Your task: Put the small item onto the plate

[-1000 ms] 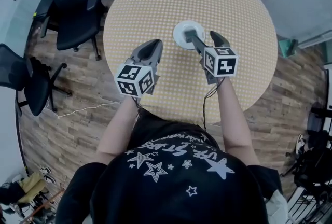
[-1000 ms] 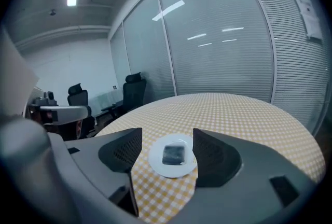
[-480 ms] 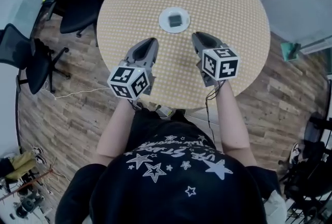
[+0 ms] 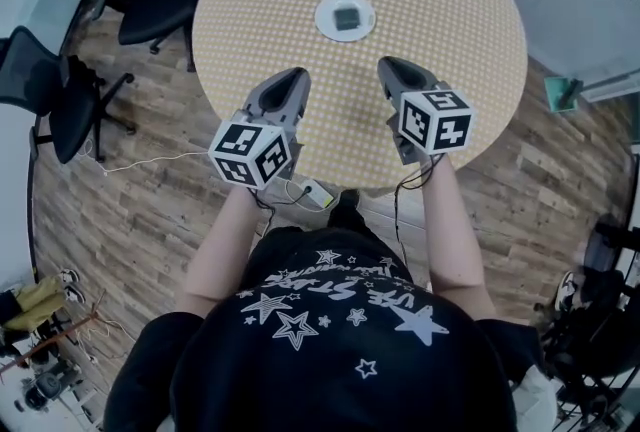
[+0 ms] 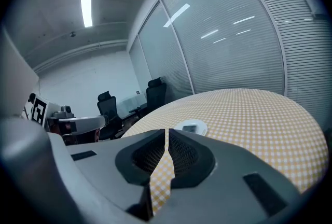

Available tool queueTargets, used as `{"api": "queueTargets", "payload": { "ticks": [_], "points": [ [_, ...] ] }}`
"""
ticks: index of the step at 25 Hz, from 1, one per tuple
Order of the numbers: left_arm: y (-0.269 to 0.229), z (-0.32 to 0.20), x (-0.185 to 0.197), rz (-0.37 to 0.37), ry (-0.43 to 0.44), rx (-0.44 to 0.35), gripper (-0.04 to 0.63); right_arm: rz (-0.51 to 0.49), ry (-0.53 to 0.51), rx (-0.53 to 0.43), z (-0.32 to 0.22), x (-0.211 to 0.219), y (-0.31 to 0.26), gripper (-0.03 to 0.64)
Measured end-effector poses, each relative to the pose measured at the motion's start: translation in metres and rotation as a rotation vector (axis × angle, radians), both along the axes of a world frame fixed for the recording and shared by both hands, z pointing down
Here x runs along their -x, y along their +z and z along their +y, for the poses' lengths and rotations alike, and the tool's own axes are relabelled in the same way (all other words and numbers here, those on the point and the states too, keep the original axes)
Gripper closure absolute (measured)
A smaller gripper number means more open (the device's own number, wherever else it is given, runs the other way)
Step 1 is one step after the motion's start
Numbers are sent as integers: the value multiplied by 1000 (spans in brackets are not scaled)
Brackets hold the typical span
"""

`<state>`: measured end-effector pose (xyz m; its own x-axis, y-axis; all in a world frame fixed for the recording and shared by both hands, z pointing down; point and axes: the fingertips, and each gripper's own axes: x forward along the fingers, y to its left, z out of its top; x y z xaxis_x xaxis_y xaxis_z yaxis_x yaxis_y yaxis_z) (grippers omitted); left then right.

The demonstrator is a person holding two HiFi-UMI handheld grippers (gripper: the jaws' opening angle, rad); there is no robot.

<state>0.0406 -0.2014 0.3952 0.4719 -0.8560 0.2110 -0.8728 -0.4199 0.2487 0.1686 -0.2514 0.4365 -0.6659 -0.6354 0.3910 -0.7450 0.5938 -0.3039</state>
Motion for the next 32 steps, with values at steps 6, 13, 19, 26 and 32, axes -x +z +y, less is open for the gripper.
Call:
{"api": "queueTargets", "payload": {
  "ticks": [6,13,19,26,32],
  "points": [
    [2,42,18,14,60,6,566,14,26,-22,38,26,-10,577],
    [-7,106,45,27,134,-28,566,33,113,-44,105,48,-19,577],
    [-12,170,66,46,185,-47,566,53,193,-93,177,60,-30,578],
    [-24,255,91,87,265,-86,578,65,289,-164,261,77,-48,583],
    [-25,312,119,77,288,-90,586,58,315,-167,326,98,-51,589]
  ]
}}
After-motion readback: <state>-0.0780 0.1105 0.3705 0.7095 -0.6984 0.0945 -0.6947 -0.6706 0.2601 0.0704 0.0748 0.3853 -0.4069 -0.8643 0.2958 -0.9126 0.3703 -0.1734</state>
